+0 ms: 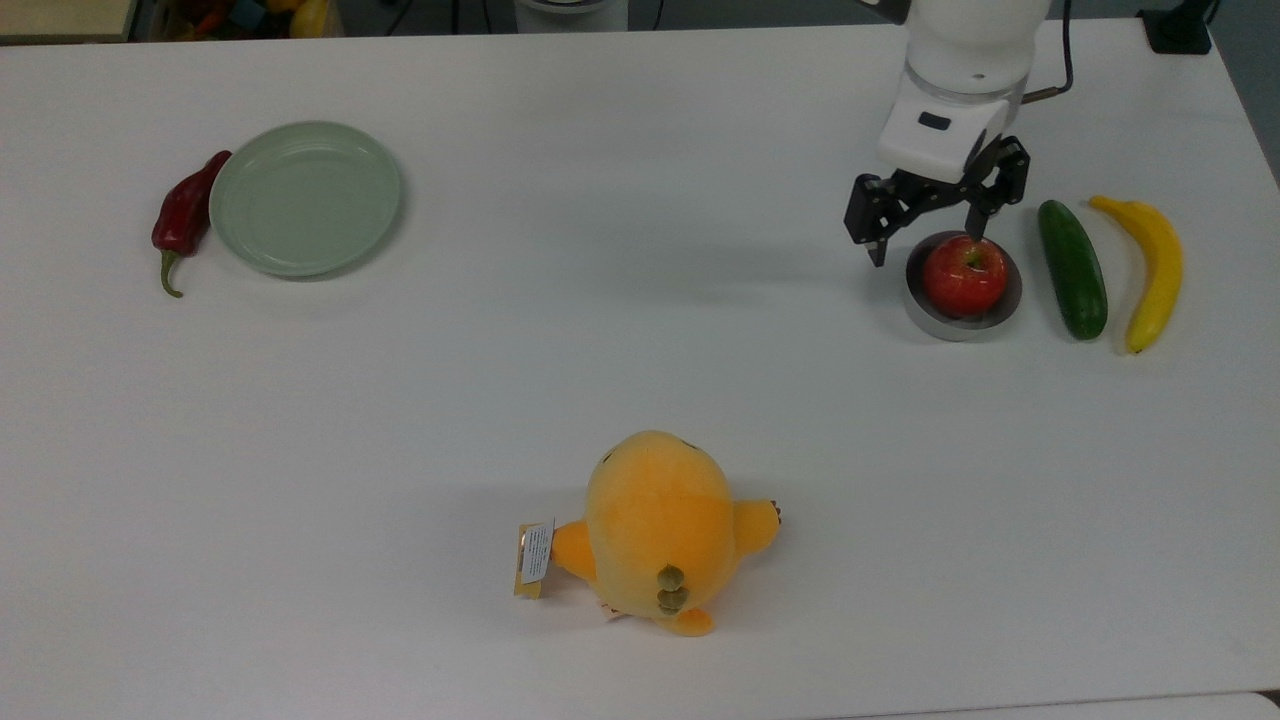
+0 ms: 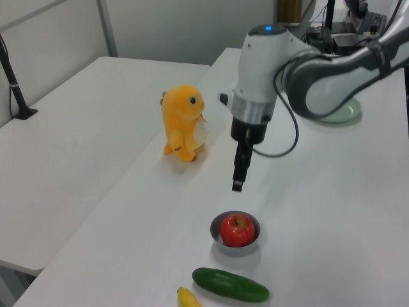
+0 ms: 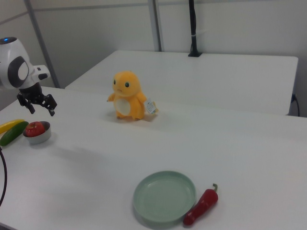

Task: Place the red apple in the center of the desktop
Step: 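Move the open gripper over the red apple in the grey bowl, then lower the gripper around the red apple and close it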

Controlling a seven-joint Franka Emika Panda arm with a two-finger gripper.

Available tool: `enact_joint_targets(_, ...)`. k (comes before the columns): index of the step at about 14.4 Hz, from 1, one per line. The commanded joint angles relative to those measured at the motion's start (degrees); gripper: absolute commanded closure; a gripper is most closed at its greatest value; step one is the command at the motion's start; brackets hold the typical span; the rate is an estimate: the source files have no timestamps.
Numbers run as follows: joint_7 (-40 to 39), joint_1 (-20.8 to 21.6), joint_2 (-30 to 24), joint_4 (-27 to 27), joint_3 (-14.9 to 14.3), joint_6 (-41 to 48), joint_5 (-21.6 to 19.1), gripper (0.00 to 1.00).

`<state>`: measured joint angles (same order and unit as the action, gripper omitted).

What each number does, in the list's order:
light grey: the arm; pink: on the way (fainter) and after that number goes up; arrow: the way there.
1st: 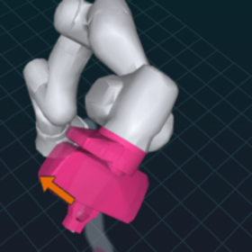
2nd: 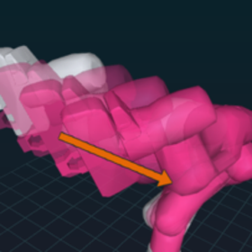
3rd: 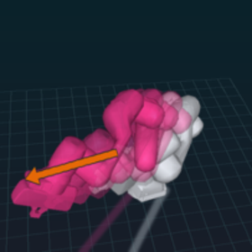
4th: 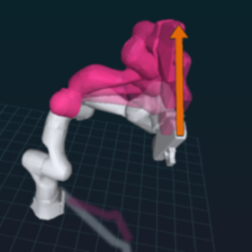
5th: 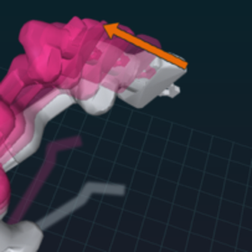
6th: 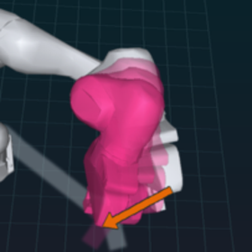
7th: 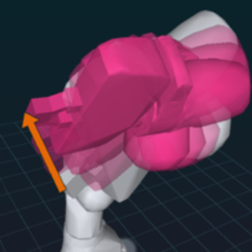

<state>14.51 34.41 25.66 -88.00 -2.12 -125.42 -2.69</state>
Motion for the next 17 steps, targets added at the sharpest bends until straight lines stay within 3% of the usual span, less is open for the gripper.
enact_joint_targets(1, 1.66, 2.32, 2.38, 1.16, -0.34, -2.63, 1.54, 0.0)
enact_joint_targets(17, 1.31, 4.0, 5.63, 0.81, 2.2, -8.7, 5.06, 0.0)
